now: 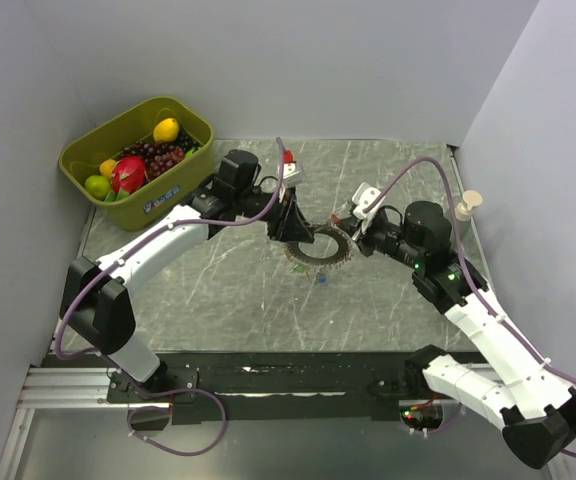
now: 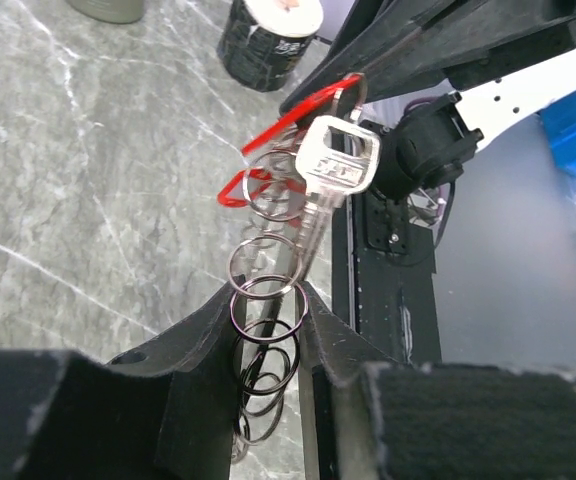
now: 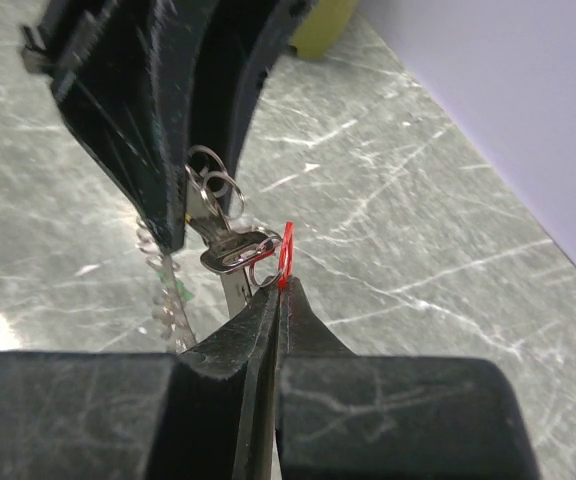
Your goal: Remove the keys from the keyring
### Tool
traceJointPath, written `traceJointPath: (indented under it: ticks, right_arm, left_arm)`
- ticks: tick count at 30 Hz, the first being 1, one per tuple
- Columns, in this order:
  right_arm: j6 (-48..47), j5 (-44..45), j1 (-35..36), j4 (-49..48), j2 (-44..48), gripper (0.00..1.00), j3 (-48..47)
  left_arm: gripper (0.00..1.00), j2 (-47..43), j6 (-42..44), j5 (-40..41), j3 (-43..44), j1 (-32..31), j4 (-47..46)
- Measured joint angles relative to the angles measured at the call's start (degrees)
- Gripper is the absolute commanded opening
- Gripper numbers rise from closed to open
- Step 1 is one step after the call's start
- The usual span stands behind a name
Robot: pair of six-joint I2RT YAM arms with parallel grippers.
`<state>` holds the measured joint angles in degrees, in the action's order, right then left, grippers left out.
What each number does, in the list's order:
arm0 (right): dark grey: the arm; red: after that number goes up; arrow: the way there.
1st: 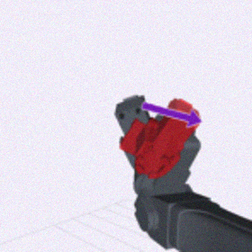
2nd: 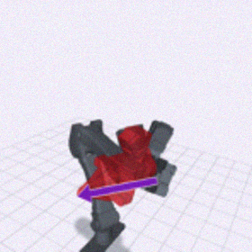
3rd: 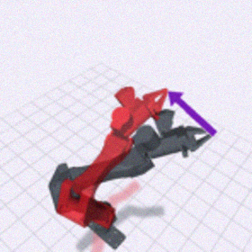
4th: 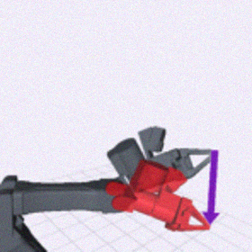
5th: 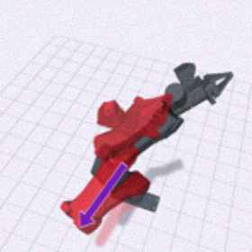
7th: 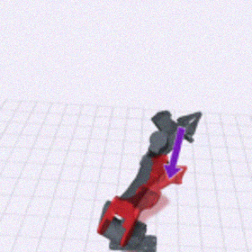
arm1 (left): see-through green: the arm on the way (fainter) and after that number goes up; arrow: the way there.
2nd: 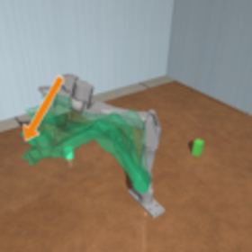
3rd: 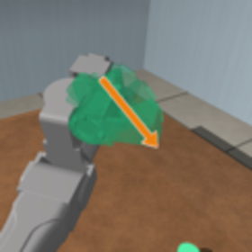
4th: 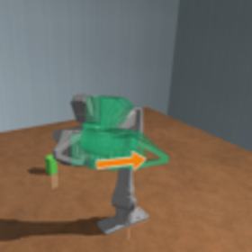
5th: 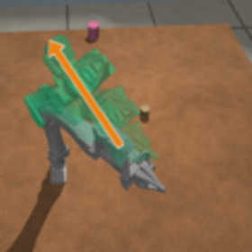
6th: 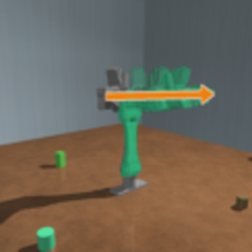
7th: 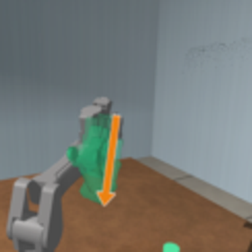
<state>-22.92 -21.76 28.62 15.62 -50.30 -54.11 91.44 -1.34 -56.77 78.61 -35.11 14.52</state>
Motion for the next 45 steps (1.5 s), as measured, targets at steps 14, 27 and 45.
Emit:
traceJointPath:
  ticks: [14,27,45]
  right_arm:
    - [-7.26,3.34,-0.02,1.29,4.00,0.51,2.43]
    - [-11.37,-0.76,-0.02,6.73,1.92,0.54,0.72]
    - [0.90,-5.81,0.57,-1.84,-3.23,0.53,1.55]
  left_arm:
    - [0.01,-2.49,0.28,1.29,0.00,2.25,1.51]
    - [0.01,-3.61,1.77,1.62,0.07,3.02,3.78]
    - [0.01,-3.61,0.81,1.75,0.07,3.61,3.32]
